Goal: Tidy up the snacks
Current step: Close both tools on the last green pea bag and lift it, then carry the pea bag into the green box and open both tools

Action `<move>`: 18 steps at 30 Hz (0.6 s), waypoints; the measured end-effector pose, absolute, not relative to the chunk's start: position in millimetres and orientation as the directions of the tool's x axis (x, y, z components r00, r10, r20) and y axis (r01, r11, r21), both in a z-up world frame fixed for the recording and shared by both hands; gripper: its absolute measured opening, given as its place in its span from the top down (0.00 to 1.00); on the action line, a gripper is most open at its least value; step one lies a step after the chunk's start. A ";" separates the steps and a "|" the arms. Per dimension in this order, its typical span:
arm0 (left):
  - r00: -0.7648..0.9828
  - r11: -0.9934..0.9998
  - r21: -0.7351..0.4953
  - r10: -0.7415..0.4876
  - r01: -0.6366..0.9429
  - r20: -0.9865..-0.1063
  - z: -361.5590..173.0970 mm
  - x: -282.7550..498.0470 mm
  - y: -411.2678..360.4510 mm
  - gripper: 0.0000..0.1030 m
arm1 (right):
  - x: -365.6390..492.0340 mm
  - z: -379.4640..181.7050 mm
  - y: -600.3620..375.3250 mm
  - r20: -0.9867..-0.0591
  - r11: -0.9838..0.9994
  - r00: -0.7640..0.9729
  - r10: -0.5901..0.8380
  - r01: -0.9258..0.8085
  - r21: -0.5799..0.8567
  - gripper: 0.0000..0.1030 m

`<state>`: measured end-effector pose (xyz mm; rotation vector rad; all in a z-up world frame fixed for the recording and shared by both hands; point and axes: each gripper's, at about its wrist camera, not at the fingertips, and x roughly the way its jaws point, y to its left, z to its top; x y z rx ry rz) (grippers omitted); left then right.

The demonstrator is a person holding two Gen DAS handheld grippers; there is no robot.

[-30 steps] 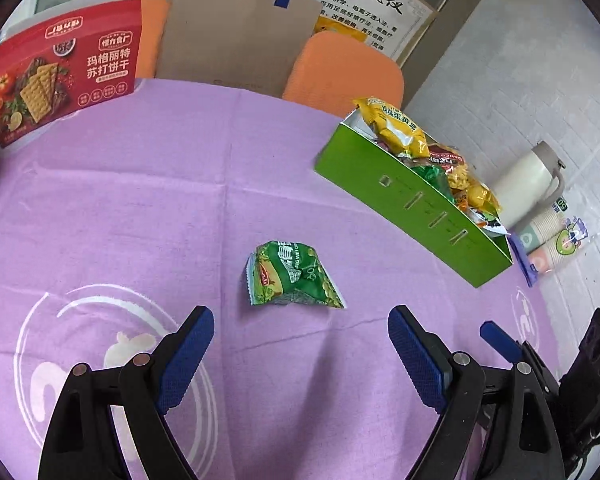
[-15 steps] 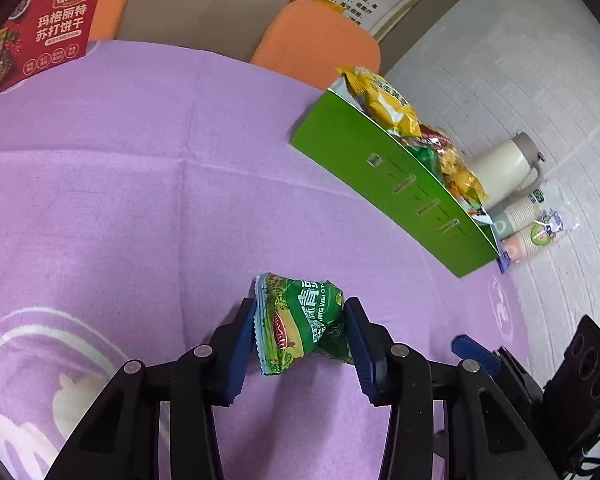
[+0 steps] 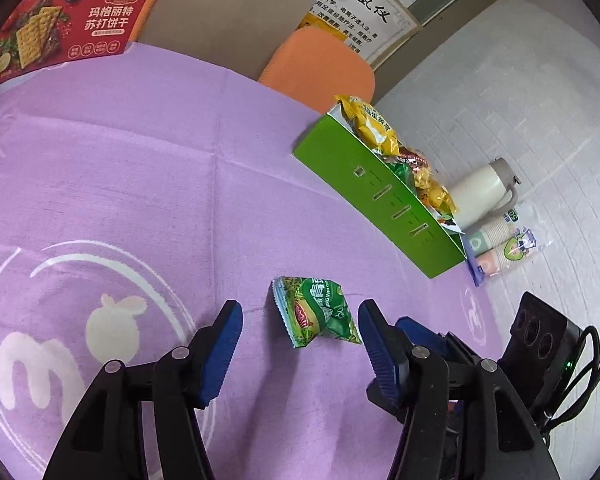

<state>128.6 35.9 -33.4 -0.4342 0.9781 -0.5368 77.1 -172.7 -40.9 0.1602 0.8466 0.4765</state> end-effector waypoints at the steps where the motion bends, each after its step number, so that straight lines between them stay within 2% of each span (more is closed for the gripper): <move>1: 0.441 0.785 -0.573 -0.611 0.234 -0.658 -34.4 129.0 33.7 0.44 | 79.4 -41.8 -170.6 -0.686 0.884 0.559 0.466 -0.335 0.327 0.19; 3: 0.426 0.782 -0.574 -0.618 0.245 -0.660 -36.0 131.1 27.4 0.46 | 84.2 -43.8 -167.8 -0.697 0.888 0.552 0.458 -0.324 0.326 0.31; 6: 0.414 0.785 -0.570 -0.616 0.245 -0.670 -40.8 136.2 21.2 0.46 | 89.5 -46.3 -164.7 -0.709 0.890 0.542 0.452 -0.323 0.321 0.40; 12: 0.389 0.773 -0.590 -0.630 0.234 -0.672 -51.7 142.2 19.3 0.65 | 91.3 -46.4 -163.2 -0.707 0.880 0.527 0.472 -0.331 0.340 0.69; 14: 0.384 0.763 -0.605 -0.642 0.229 -0.664 -52.4 143.7 20.5 0.72 | 89.1 -46.1 -167.3 -0.698 0.876 0.530 0.481 -0.328 0.354 0.72; 18: 0.379 0.766 -0.590 -0.641 0.257 -0.667 -45.5 137.2 15.1 0.76 | 82.2 -41.9 -178.5 -0.674 0.872 0.553 0.490 -0.314 0.376 0.73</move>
